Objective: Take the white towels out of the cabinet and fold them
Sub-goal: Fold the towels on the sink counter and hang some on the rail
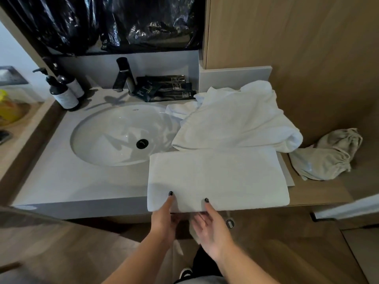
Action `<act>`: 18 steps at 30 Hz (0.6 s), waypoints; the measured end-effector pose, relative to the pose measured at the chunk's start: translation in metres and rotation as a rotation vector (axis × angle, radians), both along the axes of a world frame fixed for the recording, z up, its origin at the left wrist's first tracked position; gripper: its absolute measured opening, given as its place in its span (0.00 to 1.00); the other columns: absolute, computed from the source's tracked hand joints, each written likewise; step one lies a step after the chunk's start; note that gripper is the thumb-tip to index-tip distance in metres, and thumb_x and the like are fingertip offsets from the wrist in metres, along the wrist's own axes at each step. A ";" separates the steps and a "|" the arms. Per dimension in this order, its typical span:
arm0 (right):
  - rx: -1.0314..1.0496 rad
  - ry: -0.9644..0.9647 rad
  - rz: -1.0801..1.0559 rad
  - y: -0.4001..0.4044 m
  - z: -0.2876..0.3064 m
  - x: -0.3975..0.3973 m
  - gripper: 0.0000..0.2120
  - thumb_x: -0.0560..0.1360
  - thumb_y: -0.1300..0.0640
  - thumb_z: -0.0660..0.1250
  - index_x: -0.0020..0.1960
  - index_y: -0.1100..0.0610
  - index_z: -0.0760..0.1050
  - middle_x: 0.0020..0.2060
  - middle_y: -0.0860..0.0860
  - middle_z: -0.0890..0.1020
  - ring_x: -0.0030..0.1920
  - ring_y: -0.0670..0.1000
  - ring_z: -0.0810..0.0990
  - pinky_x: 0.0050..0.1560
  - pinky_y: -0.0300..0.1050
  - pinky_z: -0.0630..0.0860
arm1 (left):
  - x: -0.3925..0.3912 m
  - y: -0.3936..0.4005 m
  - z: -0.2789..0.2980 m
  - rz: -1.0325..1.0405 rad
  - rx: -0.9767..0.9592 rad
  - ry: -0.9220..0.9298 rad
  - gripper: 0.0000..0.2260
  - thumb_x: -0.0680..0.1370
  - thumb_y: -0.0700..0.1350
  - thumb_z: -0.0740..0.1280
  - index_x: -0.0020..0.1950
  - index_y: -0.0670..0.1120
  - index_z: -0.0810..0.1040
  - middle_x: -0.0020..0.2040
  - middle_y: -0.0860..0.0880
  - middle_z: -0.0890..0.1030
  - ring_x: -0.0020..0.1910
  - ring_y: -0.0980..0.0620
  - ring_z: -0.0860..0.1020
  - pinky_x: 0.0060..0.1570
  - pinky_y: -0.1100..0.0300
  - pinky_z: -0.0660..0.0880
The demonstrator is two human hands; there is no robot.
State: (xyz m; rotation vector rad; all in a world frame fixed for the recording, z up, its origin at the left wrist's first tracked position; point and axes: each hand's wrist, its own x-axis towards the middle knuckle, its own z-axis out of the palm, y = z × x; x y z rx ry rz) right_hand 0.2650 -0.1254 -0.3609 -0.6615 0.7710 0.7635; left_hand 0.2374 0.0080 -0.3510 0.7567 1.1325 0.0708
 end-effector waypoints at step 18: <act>-0.225 -0.052 -0.369 -0.028 0.020 0.036 0.18 0.73 0.65 0.73 0.62 0.59 0.77 0.54 0.55 0.84 0.54 0.55 0.83 0.58 0.51 0.79 | -0.008 0.013 0.017 0.033 0.092 0.010 0.13 0.77 0.46 0.72 0.57 0.47 0.73 0.51 0.46 0.81 0.50 0.44 0.81 0.44 0.49 0.80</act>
